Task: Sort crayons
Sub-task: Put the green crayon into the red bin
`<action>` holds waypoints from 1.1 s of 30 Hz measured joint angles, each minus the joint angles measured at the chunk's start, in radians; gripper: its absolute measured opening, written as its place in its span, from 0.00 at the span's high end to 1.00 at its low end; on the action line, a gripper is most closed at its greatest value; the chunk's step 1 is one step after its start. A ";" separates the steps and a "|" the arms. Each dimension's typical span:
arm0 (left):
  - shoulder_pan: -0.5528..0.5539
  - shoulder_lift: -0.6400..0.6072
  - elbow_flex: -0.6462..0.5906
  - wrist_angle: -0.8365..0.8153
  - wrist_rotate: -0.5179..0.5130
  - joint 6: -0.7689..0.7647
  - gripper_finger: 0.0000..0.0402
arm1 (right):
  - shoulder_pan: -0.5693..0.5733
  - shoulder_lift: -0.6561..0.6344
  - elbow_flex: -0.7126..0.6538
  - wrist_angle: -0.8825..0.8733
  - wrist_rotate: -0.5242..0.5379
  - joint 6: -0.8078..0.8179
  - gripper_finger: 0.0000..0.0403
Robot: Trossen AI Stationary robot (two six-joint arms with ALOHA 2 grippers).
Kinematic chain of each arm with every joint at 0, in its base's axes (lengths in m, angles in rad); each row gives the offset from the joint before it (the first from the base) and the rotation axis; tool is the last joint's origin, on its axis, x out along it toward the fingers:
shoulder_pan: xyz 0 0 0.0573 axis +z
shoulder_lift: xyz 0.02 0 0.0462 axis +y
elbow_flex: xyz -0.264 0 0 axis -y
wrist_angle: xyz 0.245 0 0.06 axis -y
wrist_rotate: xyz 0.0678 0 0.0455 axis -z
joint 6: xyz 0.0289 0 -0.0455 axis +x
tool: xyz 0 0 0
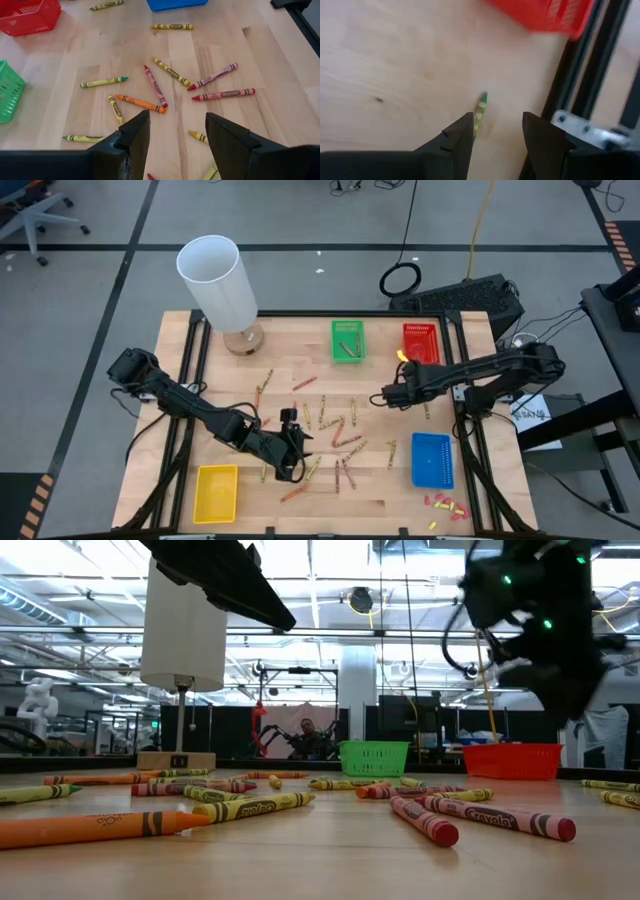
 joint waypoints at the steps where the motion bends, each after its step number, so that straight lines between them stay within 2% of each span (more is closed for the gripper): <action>1: 0.000 0.000 0.000 0.000 0.000 0.000 0.53 | 0.000 -0.008 -0.028 0.021 -0.013 0.013 0.62; 8: 0.000 0.000 0.000 0.000 0.000 0.001 0.53 | 0.002 -0.062 -0.177 0.202 -0.097 0.047 0.62; 14: 0.000 0.000 0.000 0.001 0.000 0.001 0.53 | 0.002 -0.065 -0.247 0.229 -0.118 0.060 0.62; 23: 0.000 0.000 0.000 0.001 -0.001 0.001 0.53 | 0.002 -0.070 -0.330 0.375 -0.176 0.010 0.62; 28: 0.000 0.000 0.000 0.001 -0.001 0.001 0.53 | 0.001 -0.076 -0.332 0.385 -0.188 0.002 0.70; 33: 0.000 0.000 0.000 0.002 -0.002 0.001 0.53 | 0.001 -0.101 -0.334 0.396 -0.193 -0.002 0.83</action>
